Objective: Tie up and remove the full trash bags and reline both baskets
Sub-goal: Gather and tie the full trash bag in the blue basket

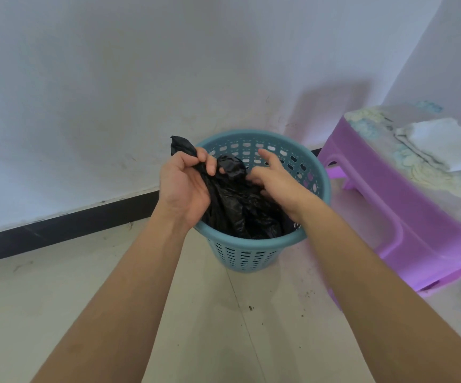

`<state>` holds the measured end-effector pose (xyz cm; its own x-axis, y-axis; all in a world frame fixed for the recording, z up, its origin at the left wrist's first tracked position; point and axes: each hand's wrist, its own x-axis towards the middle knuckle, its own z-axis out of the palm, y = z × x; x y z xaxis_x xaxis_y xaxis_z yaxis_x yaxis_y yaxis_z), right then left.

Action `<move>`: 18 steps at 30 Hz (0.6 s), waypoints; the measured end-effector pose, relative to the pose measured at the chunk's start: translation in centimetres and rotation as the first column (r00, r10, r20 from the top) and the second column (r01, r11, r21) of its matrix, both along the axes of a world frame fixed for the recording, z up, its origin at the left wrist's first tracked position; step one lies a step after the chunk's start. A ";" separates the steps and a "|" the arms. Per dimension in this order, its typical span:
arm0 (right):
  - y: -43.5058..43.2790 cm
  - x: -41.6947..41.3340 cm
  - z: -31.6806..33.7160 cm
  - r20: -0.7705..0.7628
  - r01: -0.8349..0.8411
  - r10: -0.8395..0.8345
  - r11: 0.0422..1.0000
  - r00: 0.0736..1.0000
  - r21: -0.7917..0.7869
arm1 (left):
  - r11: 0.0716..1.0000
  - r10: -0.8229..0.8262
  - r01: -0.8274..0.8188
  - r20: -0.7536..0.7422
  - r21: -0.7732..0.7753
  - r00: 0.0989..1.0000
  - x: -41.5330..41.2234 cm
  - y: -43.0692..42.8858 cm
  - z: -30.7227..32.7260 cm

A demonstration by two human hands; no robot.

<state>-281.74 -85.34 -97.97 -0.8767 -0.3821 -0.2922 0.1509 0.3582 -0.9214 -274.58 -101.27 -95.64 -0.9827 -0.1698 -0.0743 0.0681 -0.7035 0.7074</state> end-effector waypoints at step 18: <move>-0.6 0.8 5.2 0.433 0.473 -0.191 0.317 0.881 -0.822 | 0.996 -0.008 0.002 0.075 0.086 0.997 -0.8 0.2 0.1</move>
<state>-280.95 -85.92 -92.81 -0.9588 -0.2249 -0.1734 0.2839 -0.7711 -0.5699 -275.39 -101.08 -95.56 -0.9746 -0.1546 -0.1618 0.0133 -0.7618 0.6477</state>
